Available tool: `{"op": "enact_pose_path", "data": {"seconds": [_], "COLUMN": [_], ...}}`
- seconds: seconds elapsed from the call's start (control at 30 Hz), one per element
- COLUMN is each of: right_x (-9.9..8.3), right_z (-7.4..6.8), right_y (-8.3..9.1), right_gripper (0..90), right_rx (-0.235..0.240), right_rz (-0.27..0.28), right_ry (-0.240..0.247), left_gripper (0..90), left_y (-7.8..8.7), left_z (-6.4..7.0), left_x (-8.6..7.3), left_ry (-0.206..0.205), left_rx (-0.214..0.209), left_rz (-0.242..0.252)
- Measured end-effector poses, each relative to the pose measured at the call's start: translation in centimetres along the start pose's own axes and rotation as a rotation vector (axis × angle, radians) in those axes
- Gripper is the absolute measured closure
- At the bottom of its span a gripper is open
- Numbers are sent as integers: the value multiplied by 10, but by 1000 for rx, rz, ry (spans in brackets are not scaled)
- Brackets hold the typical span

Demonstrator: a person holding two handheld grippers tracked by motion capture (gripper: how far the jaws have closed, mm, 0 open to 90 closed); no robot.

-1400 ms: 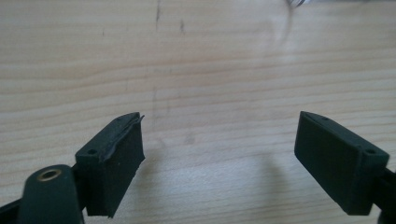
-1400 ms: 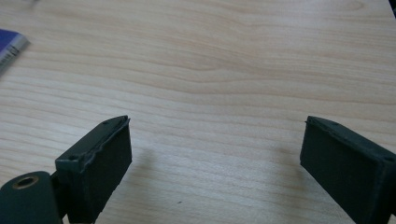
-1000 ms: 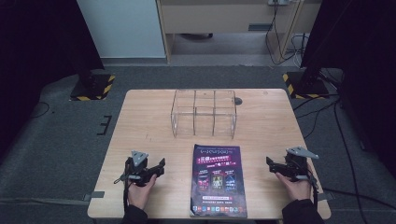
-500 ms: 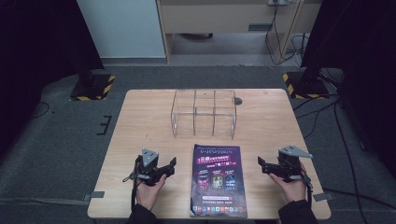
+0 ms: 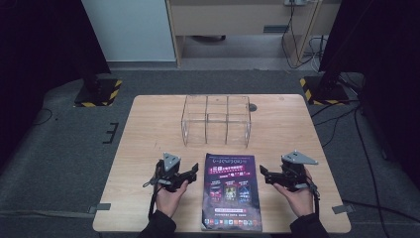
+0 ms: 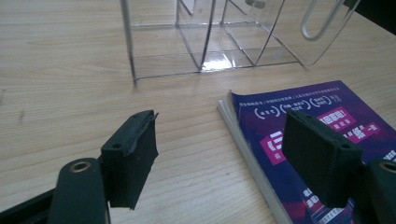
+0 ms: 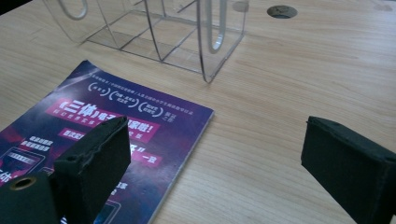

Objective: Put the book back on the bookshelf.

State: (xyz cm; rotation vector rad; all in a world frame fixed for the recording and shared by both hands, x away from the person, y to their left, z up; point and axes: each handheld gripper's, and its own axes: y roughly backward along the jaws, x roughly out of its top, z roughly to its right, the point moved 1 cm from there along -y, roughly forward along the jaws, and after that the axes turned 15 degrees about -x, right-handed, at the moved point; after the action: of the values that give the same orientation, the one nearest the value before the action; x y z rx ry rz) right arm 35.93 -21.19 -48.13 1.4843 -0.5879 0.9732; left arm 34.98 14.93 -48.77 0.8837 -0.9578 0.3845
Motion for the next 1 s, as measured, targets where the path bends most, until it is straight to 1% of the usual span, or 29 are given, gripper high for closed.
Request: {"op": "enact_pose_path", "data": {"seconds": [0.07, 0.17, 0.43, 0.57, 0.67, 0.73, 0.9, 1.0], "right_x": [0, -1, -6, -11, -15, -17, -23, -27], "right_z": [-3, -8, -14, -15, -16, -17, -21, -22], "right_y": [-1, -2, -5, -7, -9, -9, -11, -11], "right_gripper": [84, 83, 89, 96, 104, 108, 120, 125], "right_rx": [8, 18, 37, 42, 55, 56, 70, 76], "right_rz": [9, 6, -3, -19, -30, -37, -51, -62], "right_ry": [13, 18, 17, 14, 18, 20, 28, 35], "left_gripper": [260, 268, 295, 306, 315, 318, 334, 347], "left_y": [-4, -9, -22, -29, -34, -38, -45, -49], "left_z": [2, 5, 9, 10, 11, 12, 13, 13], "left_x": [1, 2, 1, 0, -3, -5, -7, -10], "left_ry": [-2, -2, 3, 8, 12, 8, 1, 10], "left_rx": [-5, -11, -27, -36, -43, -40, -46, -49], "left_rz": [-4, -11, -27, -47, -62, -87, -118, -120]}}
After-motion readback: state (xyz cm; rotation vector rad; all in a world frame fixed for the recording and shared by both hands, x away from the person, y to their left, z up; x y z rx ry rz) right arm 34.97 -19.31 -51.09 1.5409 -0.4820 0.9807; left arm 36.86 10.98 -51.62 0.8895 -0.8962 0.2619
